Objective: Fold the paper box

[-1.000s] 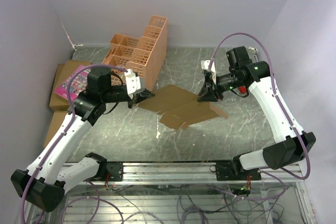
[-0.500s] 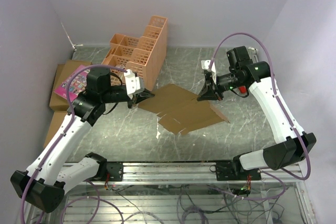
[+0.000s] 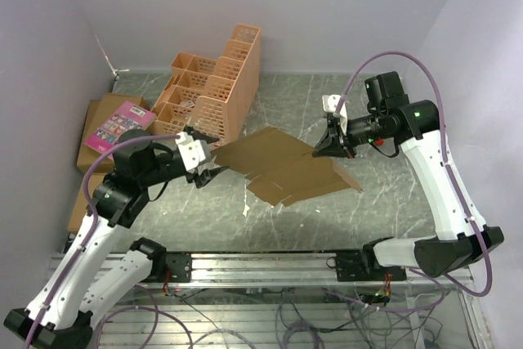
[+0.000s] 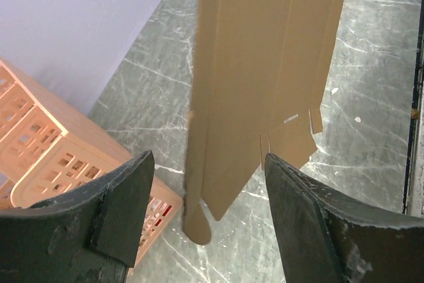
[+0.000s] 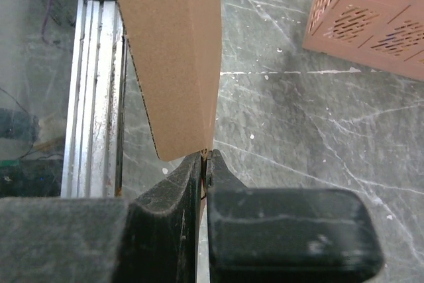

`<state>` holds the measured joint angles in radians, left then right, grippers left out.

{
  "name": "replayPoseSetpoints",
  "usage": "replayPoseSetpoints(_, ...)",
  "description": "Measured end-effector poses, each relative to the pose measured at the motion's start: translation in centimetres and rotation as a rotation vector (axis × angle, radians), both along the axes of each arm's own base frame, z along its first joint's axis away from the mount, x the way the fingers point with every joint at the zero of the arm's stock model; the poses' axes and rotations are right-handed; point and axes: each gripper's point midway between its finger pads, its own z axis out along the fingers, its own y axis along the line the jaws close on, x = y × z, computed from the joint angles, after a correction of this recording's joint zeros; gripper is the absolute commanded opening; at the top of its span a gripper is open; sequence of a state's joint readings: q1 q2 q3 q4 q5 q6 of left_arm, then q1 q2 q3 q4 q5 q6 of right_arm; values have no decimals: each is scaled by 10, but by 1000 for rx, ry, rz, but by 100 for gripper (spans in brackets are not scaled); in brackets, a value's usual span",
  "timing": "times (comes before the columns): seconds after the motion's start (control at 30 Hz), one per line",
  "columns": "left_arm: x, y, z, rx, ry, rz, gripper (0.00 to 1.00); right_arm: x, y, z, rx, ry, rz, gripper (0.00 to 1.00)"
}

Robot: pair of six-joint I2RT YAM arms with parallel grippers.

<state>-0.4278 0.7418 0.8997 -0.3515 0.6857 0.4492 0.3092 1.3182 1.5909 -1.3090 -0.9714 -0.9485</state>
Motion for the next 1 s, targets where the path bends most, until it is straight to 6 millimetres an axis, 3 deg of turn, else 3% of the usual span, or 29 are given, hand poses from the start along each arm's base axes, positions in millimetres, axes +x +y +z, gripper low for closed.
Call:
replayPoseSetpoints(0.17,4,1,-5,2,10,14,73,-4,-1,6,0,-9,8,0)
replayPoseSetpoints(0.27,12,1,-15,9,56,14,49,-6,-2,9,2,-10,11,0)
replayPoseSetpoints(0.37,20,1,-23,12,100,17,52,-7,-2,10,3,-11,11,0)
replayPoseSetpoints(0.5,17,0,-19,-9,102,-5,53,-7,-2,12,4,-14,11,0)
replayPoseSetpoints(0.83,9,-10,-15,-44,123,-99,45,-8,-2,12,7,-11,13,0)
replayPoseSetpoints(0.93,7,-11,-15,-47,126,-112,37,-8,-1,14,10,-14,14,0)
replayPoseSetpoints(1.0,6,-12,-14,-50,125,-119,22,-8,-1,15,12,-19,15,0)
